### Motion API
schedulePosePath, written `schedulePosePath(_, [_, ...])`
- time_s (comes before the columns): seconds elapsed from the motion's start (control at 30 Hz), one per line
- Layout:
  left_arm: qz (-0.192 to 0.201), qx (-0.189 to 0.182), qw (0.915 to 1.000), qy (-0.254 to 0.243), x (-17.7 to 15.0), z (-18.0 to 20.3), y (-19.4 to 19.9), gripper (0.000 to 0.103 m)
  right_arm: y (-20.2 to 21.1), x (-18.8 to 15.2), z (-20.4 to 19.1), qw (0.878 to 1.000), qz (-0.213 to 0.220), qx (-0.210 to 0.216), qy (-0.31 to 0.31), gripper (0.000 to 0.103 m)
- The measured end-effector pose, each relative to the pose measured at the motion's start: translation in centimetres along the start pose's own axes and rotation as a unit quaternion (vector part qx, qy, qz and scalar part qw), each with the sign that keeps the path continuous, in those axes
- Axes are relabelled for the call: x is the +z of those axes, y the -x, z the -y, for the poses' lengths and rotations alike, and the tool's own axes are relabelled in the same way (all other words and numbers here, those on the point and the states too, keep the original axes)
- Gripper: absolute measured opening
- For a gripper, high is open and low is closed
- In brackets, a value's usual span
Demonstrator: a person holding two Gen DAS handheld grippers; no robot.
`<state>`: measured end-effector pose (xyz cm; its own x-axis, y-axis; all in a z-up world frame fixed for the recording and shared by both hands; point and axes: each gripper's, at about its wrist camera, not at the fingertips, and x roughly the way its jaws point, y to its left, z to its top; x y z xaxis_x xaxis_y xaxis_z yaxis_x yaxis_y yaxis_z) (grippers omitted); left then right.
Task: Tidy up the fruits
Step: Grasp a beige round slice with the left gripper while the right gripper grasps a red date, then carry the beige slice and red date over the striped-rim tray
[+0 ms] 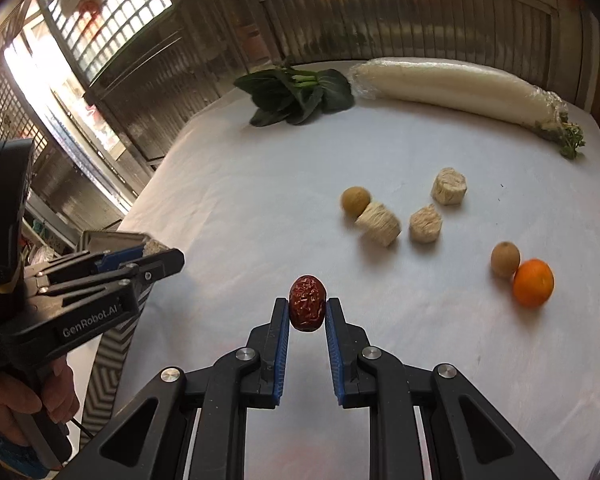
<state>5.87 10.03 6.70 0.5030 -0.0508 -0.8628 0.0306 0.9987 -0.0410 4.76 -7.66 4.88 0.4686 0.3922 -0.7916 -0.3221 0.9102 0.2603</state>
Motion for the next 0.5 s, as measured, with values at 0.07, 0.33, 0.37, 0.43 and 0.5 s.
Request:
schedulePosePath(0.07, [0.006,0.006,1.0,-0.001,-0.7,-0.4,1.1,0.028,0.5,-0.5,-0.8,1.0,0.001,0.004,0.006,0.017])
schedulePosePath(0.33, [0.021,0.023,0.9994,0.013,-2.9,-2.3,4.0,0.028,2.3,-1.7,-5.1,0.999,0.008,0.028,0.043,0.017])
schedulePosePath(0.37, [0.023,0.026,0.9993,0.015,-3.1,-2.6,4.4,0.028,2.5,-1.8,-5.4,0.998,0.008,0.031,0.047,0.017])
schedulePosePath(0.43, [0.026,0.031,0.999,0.019,-3.6,-3.2,5.0,0.028,2.8,-2.0,-6.5,0.998,0.01,0.037,0.057,0.017])
schedulePosePath(0.5, [0.029,0.038,0.9986,0.023,-4.2,-3.8,5.6,0.028,3.0,-2.1,-7.5,0.997,0.011,0.043,0.066,0.017])
